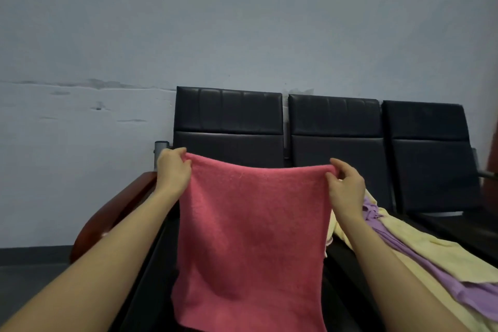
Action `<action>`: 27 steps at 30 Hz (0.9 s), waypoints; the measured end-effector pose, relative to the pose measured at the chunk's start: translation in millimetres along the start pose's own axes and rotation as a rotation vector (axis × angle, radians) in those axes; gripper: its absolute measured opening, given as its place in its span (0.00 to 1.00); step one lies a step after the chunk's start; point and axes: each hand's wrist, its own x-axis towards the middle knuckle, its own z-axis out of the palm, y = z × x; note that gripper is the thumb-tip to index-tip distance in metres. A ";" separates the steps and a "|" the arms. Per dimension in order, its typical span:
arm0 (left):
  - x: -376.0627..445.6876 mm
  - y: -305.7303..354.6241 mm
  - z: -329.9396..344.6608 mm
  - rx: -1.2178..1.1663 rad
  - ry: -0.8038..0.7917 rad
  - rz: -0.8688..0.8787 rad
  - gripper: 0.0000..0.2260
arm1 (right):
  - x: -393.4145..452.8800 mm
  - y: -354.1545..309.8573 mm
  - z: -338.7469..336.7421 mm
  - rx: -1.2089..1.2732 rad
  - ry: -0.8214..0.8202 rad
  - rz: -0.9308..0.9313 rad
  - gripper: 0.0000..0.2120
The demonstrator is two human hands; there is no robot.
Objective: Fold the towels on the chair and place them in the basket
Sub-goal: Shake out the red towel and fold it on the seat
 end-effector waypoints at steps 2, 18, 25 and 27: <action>-5.9 -7.0 1.3 0.024 0.014 -0.003 0.12 | -3.0 7.8 2.7 -0.038 0.003 0.004 0.11; -54.6 -61.6 28.4 -0.128 0.014 -0.364 0.07 | -28.8 58.0 34.1 0.103 0.030 0.262 0.05; -23.4 -66.3 56.8 -0.290 0.063 -0.387 0.07 | 2.2 64.8 60.7 0.117 0.021 0.190 0.04; -5.6 -54.9 61.0 -0.332 0.091 -0.349 0.07 | 18.3 55.2 68.0 0.162 0.038 0.148 0.03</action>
